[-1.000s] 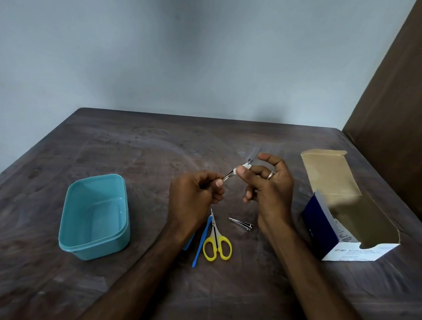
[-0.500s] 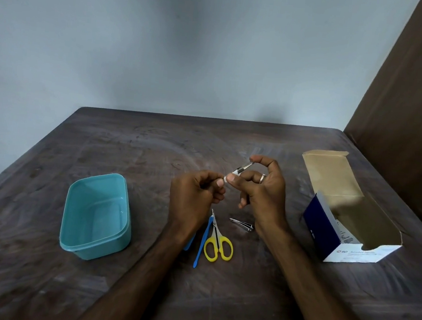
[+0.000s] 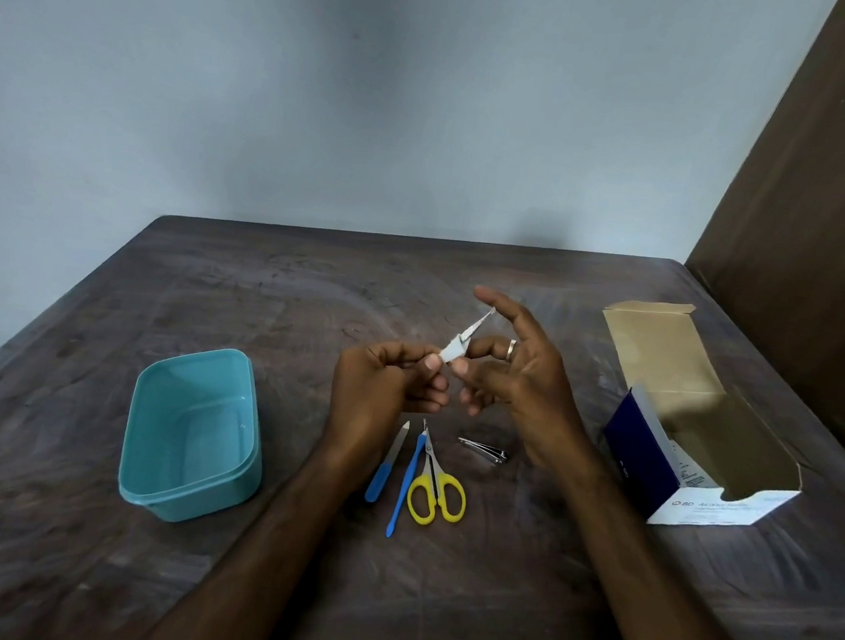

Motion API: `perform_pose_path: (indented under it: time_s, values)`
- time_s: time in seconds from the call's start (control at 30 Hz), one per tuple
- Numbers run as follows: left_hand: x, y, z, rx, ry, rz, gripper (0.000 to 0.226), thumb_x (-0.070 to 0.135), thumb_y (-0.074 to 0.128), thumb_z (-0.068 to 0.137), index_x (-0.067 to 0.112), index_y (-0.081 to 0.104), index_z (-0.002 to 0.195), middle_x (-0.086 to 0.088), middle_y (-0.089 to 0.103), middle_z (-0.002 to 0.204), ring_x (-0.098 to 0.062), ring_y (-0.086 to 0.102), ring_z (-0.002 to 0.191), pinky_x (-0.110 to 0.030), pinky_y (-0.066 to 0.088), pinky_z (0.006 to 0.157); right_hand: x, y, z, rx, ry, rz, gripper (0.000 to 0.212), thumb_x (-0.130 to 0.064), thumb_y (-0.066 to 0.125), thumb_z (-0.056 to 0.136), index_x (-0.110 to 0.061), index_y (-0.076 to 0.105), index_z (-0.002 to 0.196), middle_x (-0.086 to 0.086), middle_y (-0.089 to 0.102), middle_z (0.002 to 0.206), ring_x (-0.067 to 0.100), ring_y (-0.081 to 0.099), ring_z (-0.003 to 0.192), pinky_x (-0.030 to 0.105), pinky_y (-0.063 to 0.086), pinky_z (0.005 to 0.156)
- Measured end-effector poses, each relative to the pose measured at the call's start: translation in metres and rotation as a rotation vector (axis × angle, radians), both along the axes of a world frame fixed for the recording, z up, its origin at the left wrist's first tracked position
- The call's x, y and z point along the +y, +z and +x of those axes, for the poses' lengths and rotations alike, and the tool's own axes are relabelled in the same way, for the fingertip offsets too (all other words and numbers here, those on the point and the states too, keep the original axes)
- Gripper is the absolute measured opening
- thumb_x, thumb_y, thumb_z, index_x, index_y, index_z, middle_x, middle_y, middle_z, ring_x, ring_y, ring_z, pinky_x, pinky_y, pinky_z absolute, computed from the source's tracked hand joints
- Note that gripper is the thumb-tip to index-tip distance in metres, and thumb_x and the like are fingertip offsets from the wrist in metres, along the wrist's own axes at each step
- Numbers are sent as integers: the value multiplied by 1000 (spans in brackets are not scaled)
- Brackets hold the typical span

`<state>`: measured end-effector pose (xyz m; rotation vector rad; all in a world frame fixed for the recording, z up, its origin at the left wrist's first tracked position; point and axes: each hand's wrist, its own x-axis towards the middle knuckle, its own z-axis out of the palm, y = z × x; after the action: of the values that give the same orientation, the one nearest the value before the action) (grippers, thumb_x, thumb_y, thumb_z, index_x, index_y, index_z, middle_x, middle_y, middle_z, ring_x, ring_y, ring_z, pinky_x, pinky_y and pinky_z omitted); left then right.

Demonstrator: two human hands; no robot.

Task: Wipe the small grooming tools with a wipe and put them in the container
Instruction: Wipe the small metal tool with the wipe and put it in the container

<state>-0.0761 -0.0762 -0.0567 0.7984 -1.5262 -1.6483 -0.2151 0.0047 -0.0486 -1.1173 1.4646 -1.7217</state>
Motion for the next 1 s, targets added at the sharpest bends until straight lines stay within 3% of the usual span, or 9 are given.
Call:
perform_pose_path:
  time_s: [0.2,0.3,0.67,0.83,1.0]
  values:
    - [1,5,2,2,-101,136,13,5,61,93,-1,72,96,-15,71,74,-21,70,63,-25,58,57,1,-2,-12,13,29,14,68,2,74,83,-35,54,136,5,68,82,28,62,57,36,54,51]
    - [0,6,3,-21,-146,184,13,4,59,94,1,72,94,-15,71,75,-22,70,64,-25,57,57,2,-2,-14,-40,73,28,64,5,71,83,-27,53,135,5,69,79,26,59,56,35,52,51]
    - [2,15,3,-42,-296,418,18,-4,53,92,3,70,87,-11,71,69,-17,70,57,-21,58,51,7,-1,-24,-76,276,56,36,0,66,74,-22,76,100,6,65,78,24,58,59,31,54,51]
    - [1,15,3,-57,-299,448,18,-4,53,93,2,68,87,-10,71,68,-16,70,56,-21,57,50,7,-3,-24,-24,242,44,27,0,65,75,-20,78,88,14,66,85,39,54,69,34,52,52]
    - [0,13,2,-42,-258,397,17,-2,55,92,2,71,88,-13,73,74,-18,71,61,-22,59,55,7,-3,-22,-8,181,47,15,-4,70,77,-17,76,83,13,68,78,33,56,60,35,51,53]
